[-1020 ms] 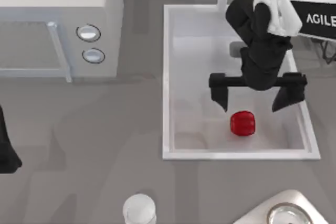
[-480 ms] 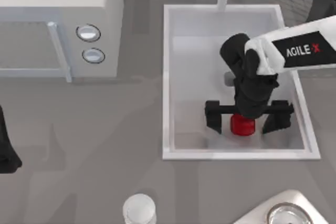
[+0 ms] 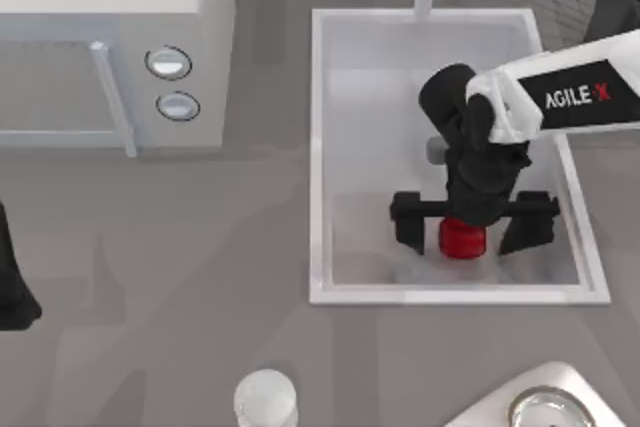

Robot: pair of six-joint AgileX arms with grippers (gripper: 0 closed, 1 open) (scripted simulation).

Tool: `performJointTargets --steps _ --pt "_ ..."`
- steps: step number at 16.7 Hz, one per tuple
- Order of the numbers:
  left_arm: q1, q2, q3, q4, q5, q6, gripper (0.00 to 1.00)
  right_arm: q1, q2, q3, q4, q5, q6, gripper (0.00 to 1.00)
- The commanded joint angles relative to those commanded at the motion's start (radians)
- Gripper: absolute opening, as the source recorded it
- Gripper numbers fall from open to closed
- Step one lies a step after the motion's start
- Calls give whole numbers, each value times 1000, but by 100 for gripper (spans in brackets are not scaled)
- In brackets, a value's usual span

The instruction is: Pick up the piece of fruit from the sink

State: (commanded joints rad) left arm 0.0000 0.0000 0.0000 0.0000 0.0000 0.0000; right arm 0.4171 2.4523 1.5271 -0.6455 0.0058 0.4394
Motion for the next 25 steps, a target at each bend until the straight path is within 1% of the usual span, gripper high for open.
performJointTargets --steps 8,9,16,17,19,22,25 --pt "0 0 0 0 0 0 100 0 0 0 0 0 0 2" --pt "0 0 0 0 0 0 100 0 0 0 0 0 0 0" --pt "0 0 0 0 0 0 100 0 0 0 0 0 0 0" --pt "0 0 0 0 0 0 100 -3 -58 14 -29 19 -8 0" --pt "0 0 0 0 0 0 100 -2 -59 27 -42 19 -8 0" --pt "0 0 0 0 0 0 100 -1 -70 121 -141 19 -7 0" --pt "0 0 0 0 0 0 100 -1 -100 275 -333 18 -7 0"
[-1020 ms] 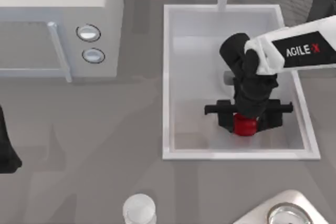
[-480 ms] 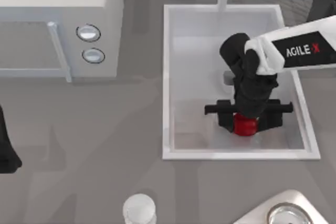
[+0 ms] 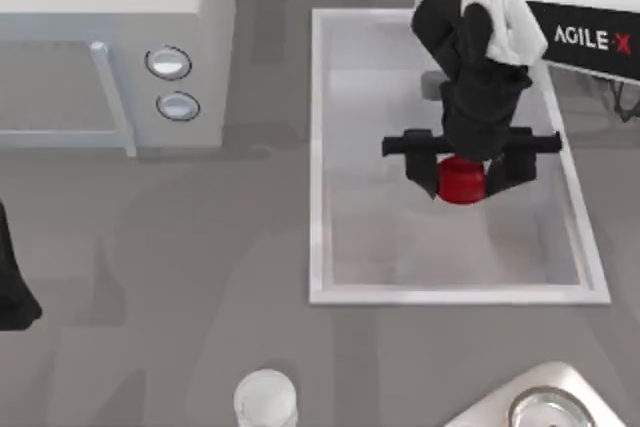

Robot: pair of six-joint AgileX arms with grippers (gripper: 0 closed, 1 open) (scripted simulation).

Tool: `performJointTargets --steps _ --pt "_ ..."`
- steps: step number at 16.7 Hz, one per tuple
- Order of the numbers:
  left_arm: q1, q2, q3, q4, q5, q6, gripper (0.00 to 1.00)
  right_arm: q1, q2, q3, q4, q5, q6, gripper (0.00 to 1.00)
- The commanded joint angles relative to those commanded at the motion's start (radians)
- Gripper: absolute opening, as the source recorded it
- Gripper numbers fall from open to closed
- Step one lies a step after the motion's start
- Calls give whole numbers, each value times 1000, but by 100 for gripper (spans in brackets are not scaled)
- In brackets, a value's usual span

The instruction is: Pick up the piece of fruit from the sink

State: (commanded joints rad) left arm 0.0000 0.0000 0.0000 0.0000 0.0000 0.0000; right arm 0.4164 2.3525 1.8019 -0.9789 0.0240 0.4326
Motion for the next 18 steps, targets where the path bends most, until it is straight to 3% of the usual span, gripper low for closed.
performJointTargets --steps 8,18 --pt "0 0 0 0 0 0 100 -5 -121 408 -544 -1 -7 0" --pt "0 0 0 0 0 0 100 -40 -170 415 -577 -4 -43 0"
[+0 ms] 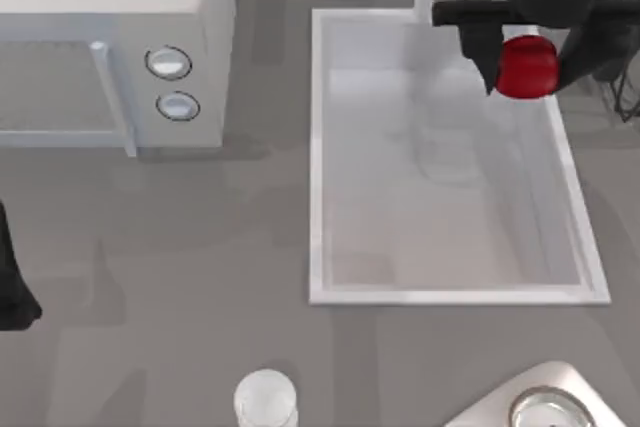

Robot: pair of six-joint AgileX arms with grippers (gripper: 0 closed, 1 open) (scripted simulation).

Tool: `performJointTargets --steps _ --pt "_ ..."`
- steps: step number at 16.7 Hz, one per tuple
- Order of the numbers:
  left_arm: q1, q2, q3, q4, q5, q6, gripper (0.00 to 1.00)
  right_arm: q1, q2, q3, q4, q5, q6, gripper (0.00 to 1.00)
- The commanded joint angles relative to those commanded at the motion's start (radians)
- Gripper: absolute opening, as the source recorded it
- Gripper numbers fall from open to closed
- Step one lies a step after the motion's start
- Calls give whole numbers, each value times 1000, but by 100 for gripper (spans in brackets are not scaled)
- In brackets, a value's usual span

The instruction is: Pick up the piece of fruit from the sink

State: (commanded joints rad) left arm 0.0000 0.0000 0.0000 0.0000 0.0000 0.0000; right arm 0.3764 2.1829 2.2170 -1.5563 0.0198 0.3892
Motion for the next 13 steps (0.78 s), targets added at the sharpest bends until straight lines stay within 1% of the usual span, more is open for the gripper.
performJointTargets --steps 2,6,8,10,13 --pt "0 0 0 0 0 0 100 -64 -48 -78 27 -3 -63 0" --pt "0 0 0 0 0 0 100 -230 -169 -315 94 -12 -228 0" --pt "0 0 0 0 0 0 100 -304 -221 -398 122 -16 -301 0" --pt "0 0 0 0 0 0 100 -344 -251 -439 138 -18 -341 0" --pt "0 0 0 0 0 0 100 -348 -255 -443 140 -19 -345 0"
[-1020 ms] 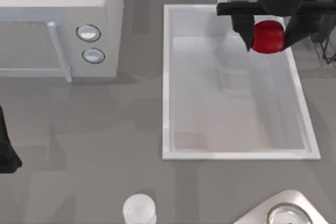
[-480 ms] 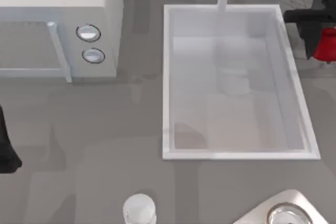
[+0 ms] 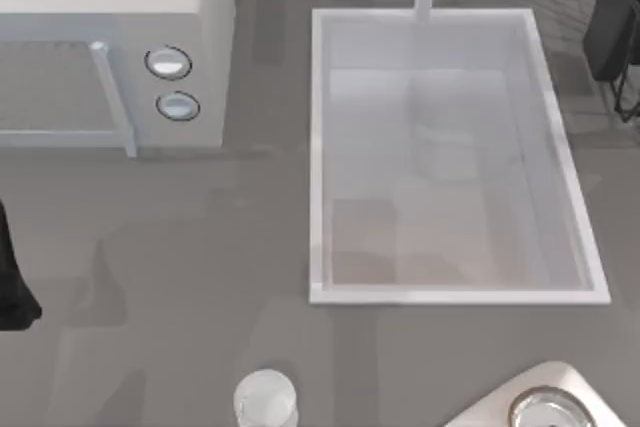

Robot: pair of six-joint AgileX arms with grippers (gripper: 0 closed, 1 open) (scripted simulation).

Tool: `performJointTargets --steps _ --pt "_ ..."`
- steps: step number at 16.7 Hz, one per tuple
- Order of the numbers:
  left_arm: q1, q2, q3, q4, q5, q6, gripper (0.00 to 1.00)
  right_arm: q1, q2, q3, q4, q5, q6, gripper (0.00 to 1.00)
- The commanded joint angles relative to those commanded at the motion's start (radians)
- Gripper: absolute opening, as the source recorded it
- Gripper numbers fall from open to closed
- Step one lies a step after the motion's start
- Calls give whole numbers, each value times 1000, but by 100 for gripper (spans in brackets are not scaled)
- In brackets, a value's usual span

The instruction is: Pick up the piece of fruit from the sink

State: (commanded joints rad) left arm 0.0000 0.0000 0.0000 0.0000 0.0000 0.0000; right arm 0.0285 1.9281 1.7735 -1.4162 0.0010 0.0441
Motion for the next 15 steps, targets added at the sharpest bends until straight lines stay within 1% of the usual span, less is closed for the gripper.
performJointTargets --steps 4,10,13,15 --pt "0 0 0 0 0 0 100 12 12 -30 35 -2 2 0" --pt "0 0 0 0 0 0 100 47 57 -228 271 -18 -2 0" --pt "0 0 0 0 0 0 100 32 63 -322 376 -12 1 0" --pt "0 0 0 0 0 0 100 10 56 -359 413 -2 4 0"
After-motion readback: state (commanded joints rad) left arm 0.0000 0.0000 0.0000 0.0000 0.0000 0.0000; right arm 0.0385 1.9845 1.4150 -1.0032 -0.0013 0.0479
